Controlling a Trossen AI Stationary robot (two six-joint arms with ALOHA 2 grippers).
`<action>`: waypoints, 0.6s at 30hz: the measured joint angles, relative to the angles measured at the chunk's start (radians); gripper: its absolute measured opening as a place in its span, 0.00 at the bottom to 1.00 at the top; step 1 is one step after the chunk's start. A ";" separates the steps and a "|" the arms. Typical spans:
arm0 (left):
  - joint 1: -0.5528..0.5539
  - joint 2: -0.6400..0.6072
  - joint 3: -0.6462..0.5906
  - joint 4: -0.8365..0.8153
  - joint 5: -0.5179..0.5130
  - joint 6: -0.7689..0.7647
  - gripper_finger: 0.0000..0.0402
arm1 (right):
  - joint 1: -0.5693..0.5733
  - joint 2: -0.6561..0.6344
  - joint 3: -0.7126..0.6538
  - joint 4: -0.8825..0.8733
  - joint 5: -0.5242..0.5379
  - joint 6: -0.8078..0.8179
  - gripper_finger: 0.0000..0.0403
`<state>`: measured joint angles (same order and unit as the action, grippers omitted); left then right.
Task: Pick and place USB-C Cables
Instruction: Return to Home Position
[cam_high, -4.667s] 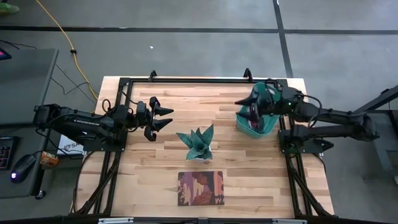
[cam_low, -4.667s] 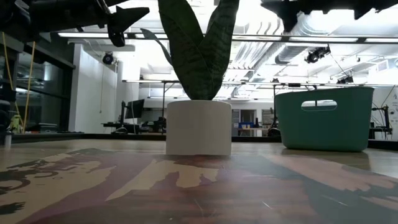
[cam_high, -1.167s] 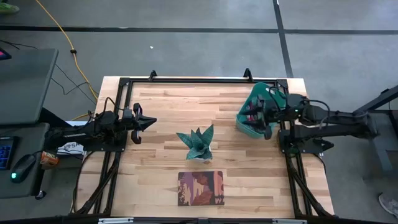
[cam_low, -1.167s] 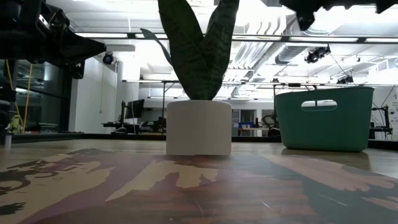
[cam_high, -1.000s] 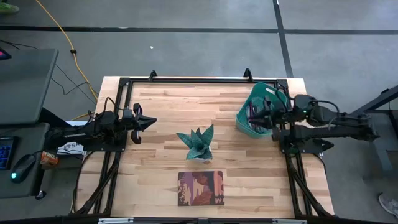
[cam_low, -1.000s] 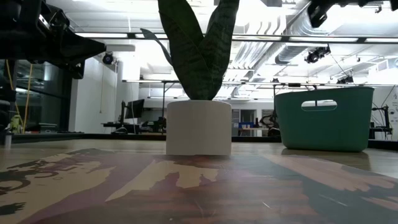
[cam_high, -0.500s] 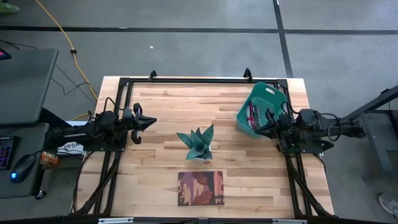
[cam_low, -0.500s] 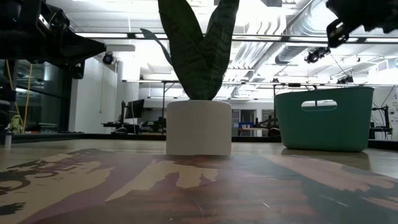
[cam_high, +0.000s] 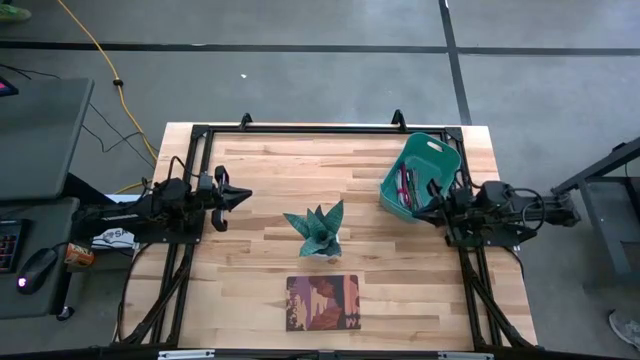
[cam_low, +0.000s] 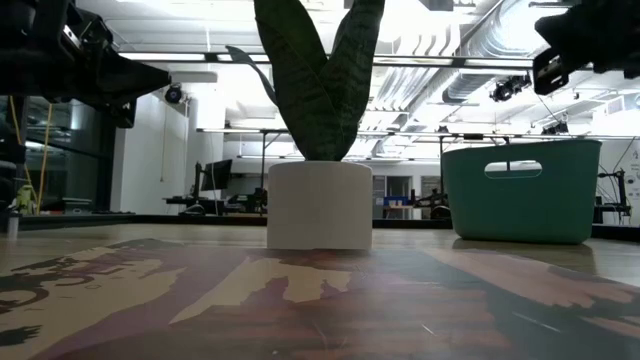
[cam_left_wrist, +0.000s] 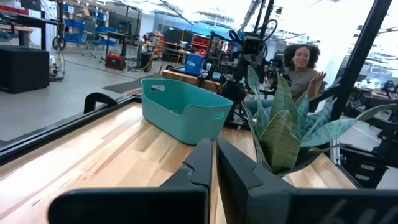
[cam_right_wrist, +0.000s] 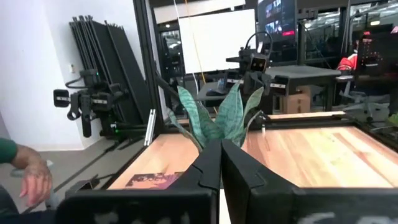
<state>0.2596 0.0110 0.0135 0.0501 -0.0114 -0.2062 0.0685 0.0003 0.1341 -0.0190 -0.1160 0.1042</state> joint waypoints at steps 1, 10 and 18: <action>0.000 0.000 0.000 0.000 -0.001 0.000 0.01 | 0.000 0.001 -0.012 0.018 -0.001 0.001 0.00; 0.000 0.001 0.000 0.000 -0.001 0.000 0.01 | 0.000 0.003 -0.090 0.104 -0.007 0.020 0.00; 0.000 0.001 0.000 -0.001 -0.001 0.000 0.01 | -0.001 0.004 -0.124 0.143 -0.005 -0.035 0.00</action>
<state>0.2596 0.0124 0.0135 0.0494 -0.0120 -0.2062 0.0673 0.0045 0.0097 0.1241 -0.1212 0.0695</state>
